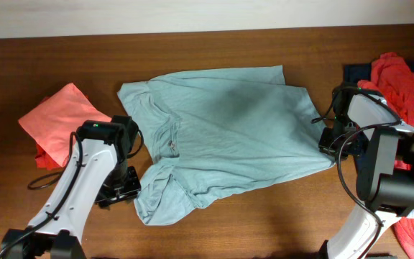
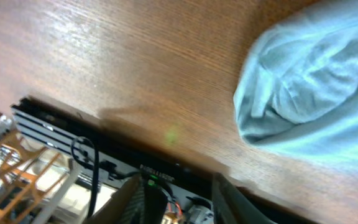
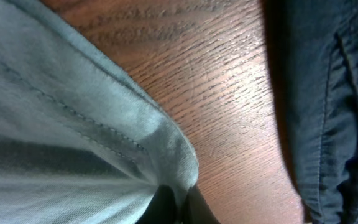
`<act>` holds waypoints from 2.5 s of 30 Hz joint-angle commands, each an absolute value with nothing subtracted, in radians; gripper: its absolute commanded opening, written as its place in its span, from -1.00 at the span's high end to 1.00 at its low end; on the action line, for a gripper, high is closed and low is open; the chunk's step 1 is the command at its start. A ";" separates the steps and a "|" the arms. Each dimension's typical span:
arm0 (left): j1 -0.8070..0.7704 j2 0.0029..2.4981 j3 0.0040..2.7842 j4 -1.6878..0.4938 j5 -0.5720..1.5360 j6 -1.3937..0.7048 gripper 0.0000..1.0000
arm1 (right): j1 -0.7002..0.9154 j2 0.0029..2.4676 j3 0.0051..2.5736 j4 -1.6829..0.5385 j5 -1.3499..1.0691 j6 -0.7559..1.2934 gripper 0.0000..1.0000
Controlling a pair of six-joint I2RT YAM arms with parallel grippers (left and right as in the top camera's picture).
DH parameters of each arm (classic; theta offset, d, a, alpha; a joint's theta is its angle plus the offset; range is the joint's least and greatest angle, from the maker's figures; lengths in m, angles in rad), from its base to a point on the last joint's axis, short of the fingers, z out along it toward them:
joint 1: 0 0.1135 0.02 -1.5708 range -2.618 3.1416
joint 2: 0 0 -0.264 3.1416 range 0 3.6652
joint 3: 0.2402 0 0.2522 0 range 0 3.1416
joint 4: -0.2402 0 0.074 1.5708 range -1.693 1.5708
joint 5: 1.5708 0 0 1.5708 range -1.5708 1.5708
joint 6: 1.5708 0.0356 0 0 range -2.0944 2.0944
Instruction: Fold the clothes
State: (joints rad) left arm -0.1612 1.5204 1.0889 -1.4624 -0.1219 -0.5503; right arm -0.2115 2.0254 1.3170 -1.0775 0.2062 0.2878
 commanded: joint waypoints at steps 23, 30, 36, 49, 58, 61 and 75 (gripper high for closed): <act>-0.306 1.684 1.082 -0.857 0.004 -0.022 -0.29 | -0.209 2.035 1.310 -1.075 0.233 0.305 0.92; -0.316 1.804 1.082 -0.793 -0.034 -0.005 -0.12 | -0.209 2.035 1.310 -1.074 0.233 0.305 0.92; -0.316 1.794 1.098 -0.838 -0.166 -0.015 1.00 | -0.209 2.035 1.310 -1.069 0.233 0.305 0.92; -0.037 1.682 1.109 -1.013 -0.416 -0.538 0.61 | -0.209 2.035 1.310 -1.071 0.233 0.304 0.92; 0.038 1.682 1.109 -1.117 -0.198 -0.507 -0.13 | -0.209 2.035 1.310 -1.070 0.232 0.305 0.92; 0.023 1.682 1.109 -1.177 -0.080 -0.448 -0.13 | -0.209 2.035 1.310 -1.070 0.232 0.304 0.92; 0.009 1.682 1.028 -1.340 0.102 -0.391 -0.35 | -0.209 2.035 1.310 -1.066 0.229 0.304 0.92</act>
